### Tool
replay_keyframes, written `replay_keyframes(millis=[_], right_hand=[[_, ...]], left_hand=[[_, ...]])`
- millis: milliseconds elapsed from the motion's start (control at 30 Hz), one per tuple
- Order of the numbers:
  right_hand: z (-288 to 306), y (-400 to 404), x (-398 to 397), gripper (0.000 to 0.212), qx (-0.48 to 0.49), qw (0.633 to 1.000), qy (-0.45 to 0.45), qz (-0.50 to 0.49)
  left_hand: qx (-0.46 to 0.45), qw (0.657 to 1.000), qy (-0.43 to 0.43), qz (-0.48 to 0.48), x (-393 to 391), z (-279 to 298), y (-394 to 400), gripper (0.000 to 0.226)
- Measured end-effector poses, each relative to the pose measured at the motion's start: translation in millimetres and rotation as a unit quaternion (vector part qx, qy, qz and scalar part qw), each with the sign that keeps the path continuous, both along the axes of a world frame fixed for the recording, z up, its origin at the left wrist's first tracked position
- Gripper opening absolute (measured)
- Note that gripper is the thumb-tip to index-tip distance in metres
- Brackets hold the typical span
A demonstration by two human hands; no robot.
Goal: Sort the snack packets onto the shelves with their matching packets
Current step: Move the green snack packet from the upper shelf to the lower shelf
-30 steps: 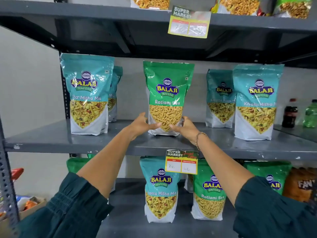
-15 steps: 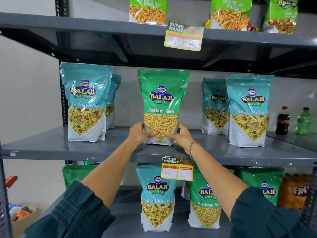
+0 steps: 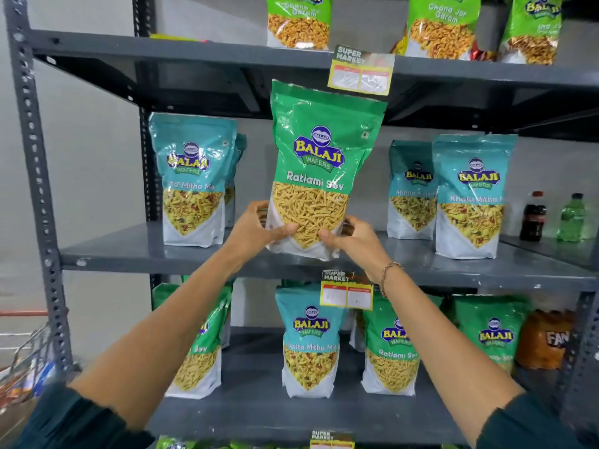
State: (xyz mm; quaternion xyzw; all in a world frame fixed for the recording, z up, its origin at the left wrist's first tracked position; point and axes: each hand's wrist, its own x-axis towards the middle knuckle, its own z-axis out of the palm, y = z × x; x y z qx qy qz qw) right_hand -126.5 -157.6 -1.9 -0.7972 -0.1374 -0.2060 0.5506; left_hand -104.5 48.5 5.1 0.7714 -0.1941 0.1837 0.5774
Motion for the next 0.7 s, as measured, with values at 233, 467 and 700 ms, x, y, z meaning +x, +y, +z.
replay_keyframes(millis=[233, 467, 700], right_hand=[[-85.8, 31.9, -48.4, 0.058, -0.038, 0.999, 0.005, -0.015], [-199.2, 59.1, -40.0, 0.073, -0.077, 0.990, 0.119, 0.002], [-273.9, 74.2, 12.8, 0.088, -0.161, 0.964, 0.210, -0.007]], left_hand=[[0.116, 0.992, 0.041, 0.022, -48.6, -81.2, 52.0, 0.079], [0.201, 0.968, 0.138, 0.066, -46.9, -189.4, 65.2, 0.083], [0.228, 0.941, 0.226, 0.108, -6.8, -265.9, 63.9, 0.102]])
